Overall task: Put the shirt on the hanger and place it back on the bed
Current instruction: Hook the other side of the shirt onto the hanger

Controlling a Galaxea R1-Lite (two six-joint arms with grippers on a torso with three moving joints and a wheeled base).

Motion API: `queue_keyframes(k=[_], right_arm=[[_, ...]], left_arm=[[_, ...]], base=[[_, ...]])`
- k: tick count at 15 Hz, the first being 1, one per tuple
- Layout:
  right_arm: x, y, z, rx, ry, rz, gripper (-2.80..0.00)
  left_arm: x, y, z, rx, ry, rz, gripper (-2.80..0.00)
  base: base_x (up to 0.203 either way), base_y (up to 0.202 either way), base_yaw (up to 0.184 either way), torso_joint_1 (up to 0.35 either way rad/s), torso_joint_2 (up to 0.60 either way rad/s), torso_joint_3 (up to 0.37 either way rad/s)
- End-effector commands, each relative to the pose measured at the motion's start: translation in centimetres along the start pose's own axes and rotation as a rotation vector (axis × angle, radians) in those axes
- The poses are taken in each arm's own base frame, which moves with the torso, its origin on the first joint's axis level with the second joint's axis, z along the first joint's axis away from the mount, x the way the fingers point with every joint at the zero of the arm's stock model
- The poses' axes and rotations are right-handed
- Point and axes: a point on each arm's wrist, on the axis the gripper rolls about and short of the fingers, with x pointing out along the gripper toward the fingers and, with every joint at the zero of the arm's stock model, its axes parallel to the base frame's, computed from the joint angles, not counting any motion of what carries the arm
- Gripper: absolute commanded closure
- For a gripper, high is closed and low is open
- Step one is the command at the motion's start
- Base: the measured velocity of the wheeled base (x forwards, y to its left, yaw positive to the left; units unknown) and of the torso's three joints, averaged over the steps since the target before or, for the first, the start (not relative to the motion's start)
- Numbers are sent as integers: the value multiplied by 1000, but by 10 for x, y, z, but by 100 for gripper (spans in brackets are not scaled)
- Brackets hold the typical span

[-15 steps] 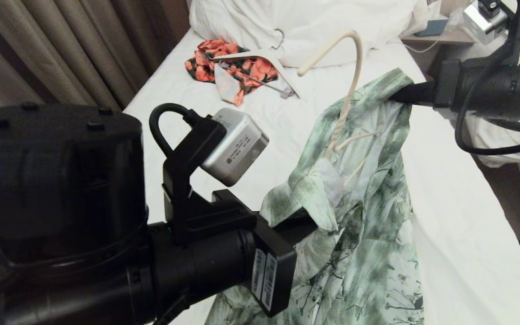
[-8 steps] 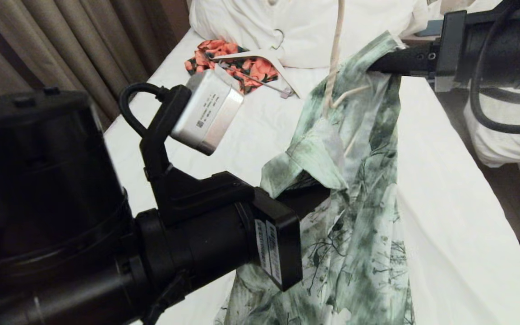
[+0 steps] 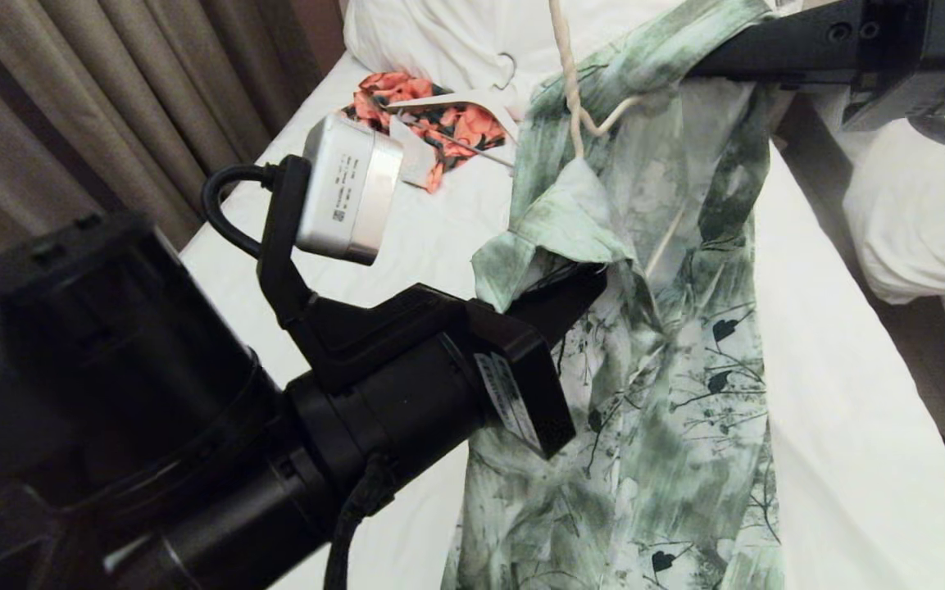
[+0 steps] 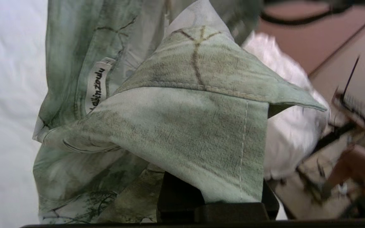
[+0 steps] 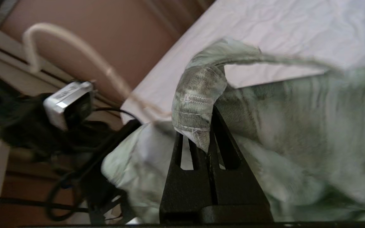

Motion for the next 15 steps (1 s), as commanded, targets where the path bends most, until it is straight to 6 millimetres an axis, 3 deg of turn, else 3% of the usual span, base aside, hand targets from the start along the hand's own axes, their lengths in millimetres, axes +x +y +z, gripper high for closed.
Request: queue_keyframes(k=[1, 6, 15], right_arm=[[-7, 9, 0, 0, 3, 21, 0], [-13, 13, -22, 58, 108, -13, 0], [-11, 17, -35, 74, 156, -2, 0]], left_arm=[[7, 1, -10, -5, -34, 1, 0], [4, 9, 5, -2, -102, 23, 0], [-1, 8, 16, -3, -135, 18, 0]], base=[[0, 0, 0, 0, 0, 0], [0, 0, 0, 0, 0, 0], [0, 0, 0, 0, 0, 0]])
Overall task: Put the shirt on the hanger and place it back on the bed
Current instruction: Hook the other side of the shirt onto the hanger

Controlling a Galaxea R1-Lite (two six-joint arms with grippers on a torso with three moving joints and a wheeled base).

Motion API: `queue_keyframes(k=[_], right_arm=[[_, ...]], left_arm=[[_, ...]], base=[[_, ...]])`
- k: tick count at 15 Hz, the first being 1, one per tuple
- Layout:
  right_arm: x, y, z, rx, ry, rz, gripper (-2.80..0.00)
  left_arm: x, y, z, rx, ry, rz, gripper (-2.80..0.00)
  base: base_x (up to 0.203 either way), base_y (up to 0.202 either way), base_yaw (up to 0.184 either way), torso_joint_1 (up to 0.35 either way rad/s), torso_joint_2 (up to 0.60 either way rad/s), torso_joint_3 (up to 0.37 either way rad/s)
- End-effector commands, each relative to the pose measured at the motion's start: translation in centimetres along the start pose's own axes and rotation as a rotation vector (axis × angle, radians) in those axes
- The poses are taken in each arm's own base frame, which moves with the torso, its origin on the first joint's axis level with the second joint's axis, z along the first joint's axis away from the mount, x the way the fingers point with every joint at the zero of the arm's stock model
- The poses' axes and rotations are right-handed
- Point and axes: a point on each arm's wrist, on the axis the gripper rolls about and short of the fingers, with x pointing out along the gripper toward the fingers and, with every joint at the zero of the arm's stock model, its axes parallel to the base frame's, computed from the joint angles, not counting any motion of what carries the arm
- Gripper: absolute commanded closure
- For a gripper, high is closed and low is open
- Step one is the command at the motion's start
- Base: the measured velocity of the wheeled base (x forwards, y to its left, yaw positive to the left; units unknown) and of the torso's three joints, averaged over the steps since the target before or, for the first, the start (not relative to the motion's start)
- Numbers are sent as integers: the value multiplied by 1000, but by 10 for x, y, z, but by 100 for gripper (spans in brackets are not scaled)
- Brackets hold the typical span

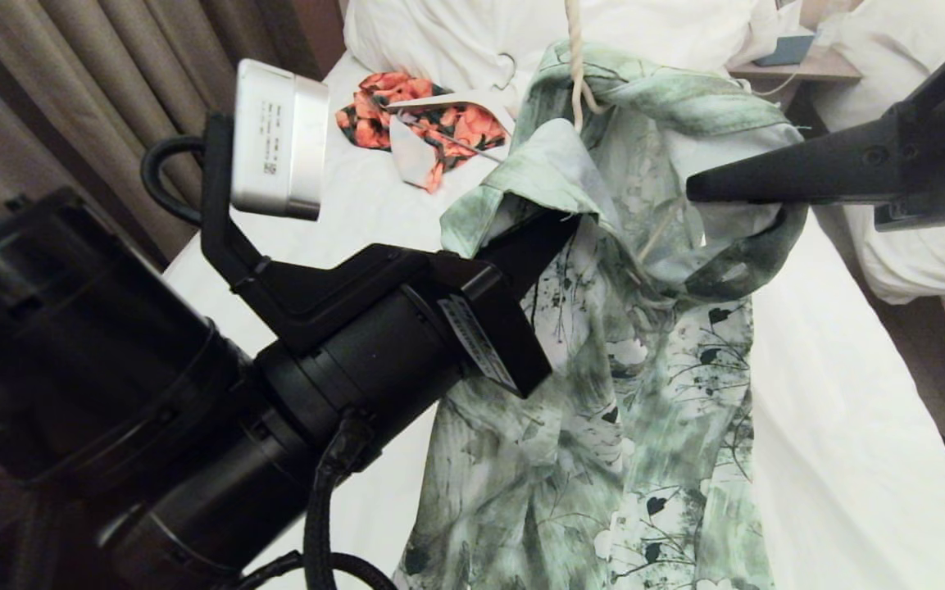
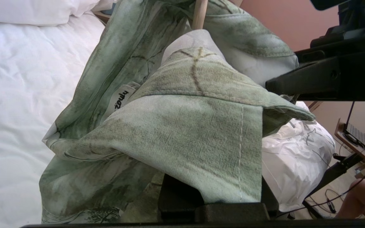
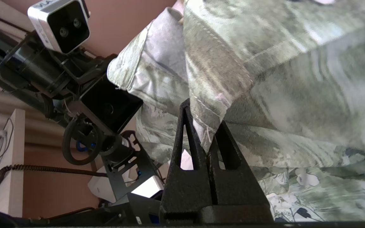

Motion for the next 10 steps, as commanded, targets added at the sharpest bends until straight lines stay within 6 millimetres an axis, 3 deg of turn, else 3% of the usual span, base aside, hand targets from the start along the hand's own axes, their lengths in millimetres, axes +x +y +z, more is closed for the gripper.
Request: queue_keyframes(k=[1, 3, 4, 10], right_arm=[[1, 0, -1, 2, 5, 5, 0], [0, 1, 0, 0, 2, 4, 0], [1, 0, 0, 0, 1, 1, -280], [-11, 7, 5, -18, -46, -32, -280]], left_arm=[[-1, 0, 3, -3, -13, -1, 0], [-1, 0, 2, -3, -10, 0, 0], [-1, 0, 2, -3, -10, 0, 0], [-2, 0, 4, -5, -16, -1, 0]], base=[[0, 0, 0, 0, 0, 0], [0, 0, 0, 0, 0, 0], [0, 0, 0, 0, 0, 0], [0, 0, 0, 0, 0, 0]])
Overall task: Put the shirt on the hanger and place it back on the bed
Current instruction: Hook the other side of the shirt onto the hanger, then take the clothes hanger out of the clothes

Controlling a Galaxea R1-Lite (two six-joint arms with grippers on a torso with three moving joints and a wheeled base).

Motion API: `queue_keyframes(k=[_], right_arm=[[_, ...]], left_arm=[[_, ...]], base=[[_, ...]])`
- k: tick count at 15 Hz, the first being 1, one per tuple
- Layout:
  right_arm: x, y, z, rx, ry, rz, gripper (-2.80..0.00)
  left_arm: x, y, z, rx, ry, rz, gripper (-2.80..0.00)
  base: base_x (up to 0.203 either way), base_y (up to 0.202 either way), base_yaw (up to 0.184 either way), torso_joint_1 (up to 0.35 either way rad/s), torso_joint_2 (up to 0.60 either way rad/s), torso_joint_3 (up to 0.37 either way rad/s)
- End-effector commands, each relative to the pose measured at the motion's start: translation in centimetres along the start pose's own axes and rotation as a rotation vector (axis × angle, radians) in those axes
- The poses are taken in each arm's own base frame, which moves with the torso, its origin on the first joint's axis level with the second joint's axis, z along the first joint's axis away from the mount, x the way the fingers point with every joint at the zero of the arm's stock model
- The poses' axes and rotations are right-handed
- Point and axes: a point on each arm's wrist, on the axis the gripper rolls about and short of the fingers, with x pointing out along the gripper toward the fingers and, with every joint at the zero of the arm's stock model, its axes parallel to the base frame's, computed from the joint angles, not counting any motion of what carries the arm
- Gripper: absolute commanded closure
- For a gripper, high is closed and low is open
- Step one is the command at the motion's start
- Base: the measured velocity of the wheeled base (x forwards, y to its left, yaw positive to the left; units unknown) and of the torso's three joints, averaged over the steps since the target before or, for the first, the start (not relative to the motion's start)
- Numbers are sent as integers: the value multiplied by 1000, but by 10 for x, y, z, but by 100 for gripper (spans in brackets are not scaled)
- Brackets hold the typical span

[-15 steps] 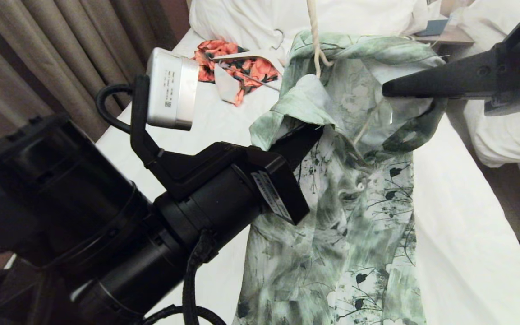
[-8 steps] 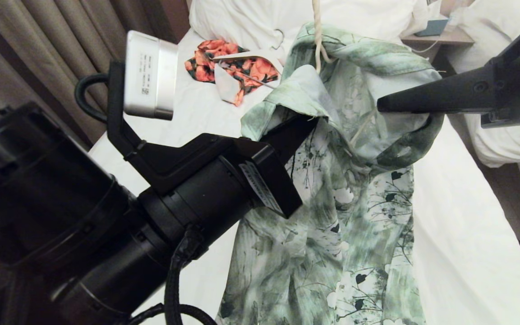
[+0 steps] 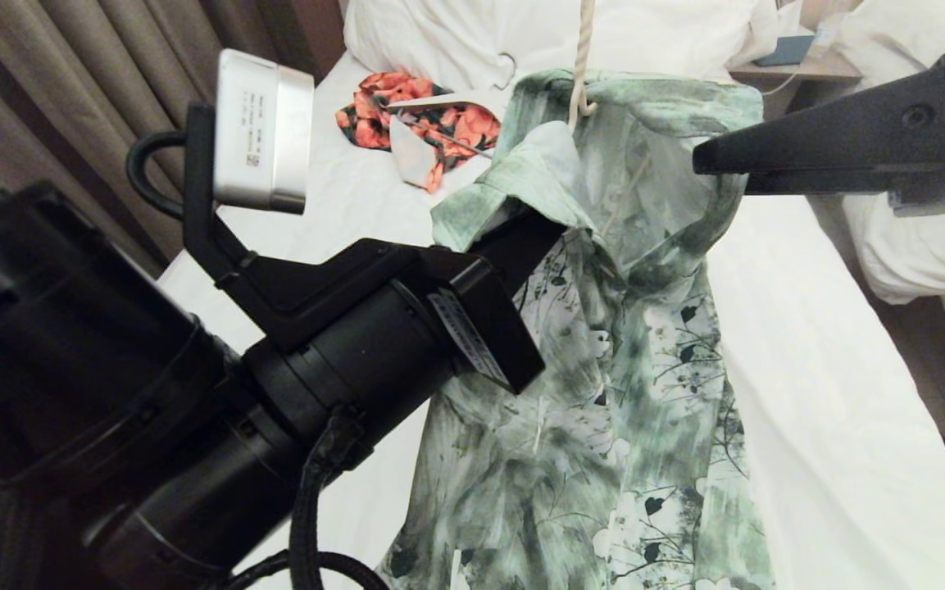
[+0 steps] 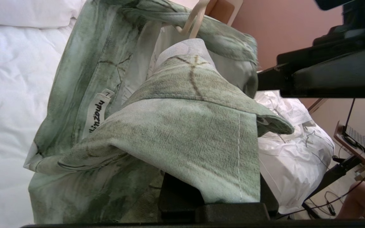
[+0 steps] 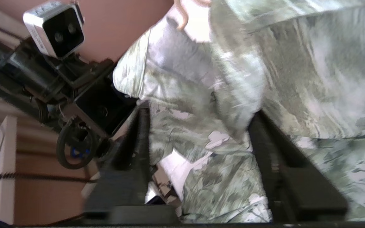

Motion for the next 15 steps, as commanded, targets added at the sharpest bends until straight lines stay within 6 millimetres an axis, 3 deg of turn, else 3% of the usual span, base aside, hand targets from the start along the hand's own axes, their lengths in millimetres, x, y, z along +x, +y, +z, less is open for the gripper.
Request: queue_keyframes(k=[1, 7, 14, 15], right_arm=[[-8, 4, 3, -9, -24, -5, -280], [-30, 14, 11, -5, -38, -93, -280], [-41, 21, 27, -25, -110, -146, -280], [-40, 22, 33, -30, -127, -153, 0]], left_arm=[[0, 0, 1, -2, -7, 0, 0], [0, 0, 1, -2, -7, 0, 0], [0, 0, 0, -4, -4, 0, 0], [1, 0, -1, -3, -1, 1, 0]], base=[[0, 0, 0, 0, 0, 0], [0, 0, 0, 0, 0, 0], [0, 0, 0, 0, 0, 0], [0, 0, 0, 0, 0, 0]])
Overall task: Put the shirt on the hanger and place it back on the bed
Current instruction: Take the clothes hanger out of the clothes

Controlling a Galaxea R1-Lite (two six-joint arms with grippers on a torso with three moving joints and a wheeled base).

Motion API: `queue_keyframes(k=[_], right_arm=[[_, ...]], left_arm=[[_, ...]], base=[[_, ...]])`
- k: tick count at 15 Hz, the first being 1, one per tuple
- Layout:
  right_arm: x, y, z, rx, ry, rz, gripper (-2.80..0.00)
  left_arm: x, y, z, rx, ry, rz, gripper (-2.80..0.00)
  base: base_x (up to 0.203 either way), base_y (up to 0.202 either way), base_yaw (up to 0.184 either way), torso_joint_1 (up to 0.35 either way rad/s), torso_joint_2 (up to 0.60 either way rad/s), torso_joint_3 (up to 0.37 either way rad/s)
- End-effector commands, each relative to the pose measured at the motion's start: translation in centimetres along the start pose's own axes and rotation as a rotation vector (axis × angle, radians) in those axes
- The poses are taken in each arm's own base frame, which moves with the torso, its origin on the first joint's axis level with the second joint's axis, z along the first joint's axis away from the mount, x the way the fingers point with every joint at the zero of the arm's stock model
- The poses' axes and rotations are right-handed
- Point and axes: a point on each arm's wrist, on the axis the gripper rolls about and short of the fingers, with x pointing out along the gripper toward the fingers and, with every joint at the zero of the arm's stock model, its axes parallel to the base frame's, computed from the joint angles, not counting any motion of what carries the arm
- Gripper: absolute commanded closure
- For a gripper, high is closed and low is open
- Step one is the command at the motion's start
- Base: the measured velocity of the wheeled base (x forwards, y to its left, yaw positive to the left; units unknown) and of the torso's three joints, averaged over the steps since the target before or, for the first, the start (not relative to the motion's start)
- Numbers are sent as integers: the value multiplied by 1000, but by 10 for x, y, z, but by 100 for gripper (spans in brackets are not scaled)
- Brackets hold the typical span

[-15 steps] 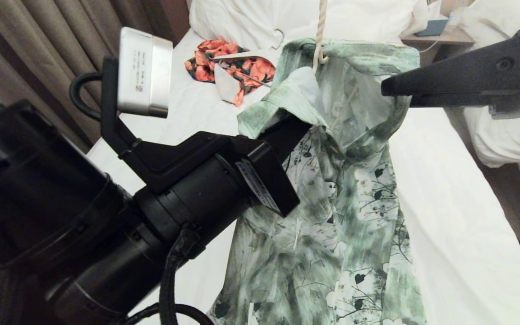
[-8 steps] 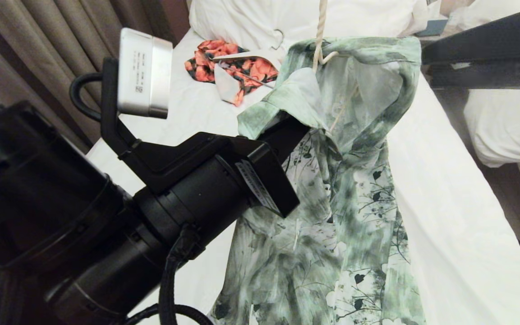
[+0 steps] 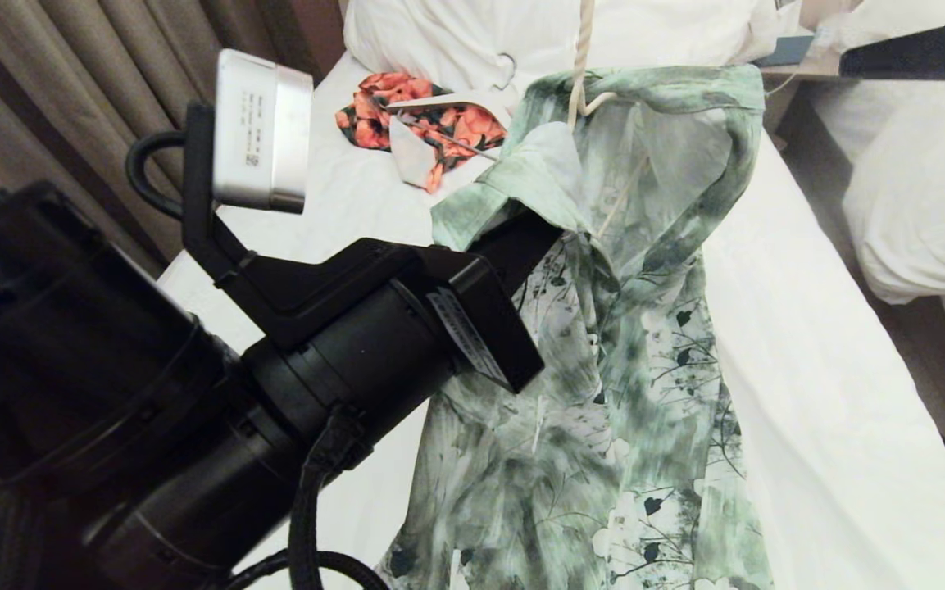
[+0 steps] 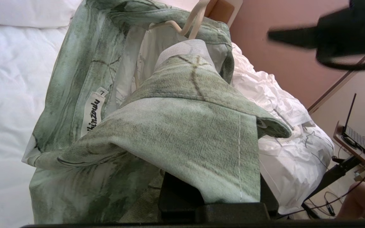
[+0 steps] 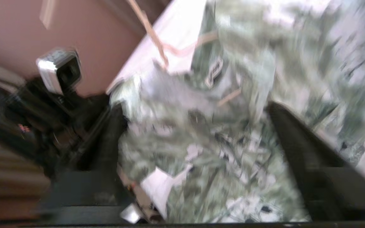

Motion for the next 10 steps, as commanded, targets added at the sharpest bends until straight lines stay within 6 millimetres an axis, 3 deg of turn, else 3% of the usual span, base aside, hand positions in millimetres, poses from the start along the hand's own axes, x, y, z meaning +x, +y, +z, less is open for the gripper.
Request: queue_keyframes(k=[1, 5, 9, 10], right_arm=[[4, 1, 8, -2, -14, 2, 0], [29, -3, 7, 7, 52, -10, 0], [47, 13, 2, -35, 51, 16, 0], [50, 16, 2, -68, 42, -2, -280]], left_arm=[[1, 0, -1, -1, -1, 0, 0], [3, -1, 2, -2, -10, 1, 0], [3, -1, 1, -2, -6, 1, 0], [3, -2, 0, -2, -4, 0, 0]], base=[[0, 0, 0, 0, 0, 0], [0, 0, 0, 0, 0, 0], [0, 0, 0, 0, 0, 0], [0, 0, 0, 0, 0, 0]])
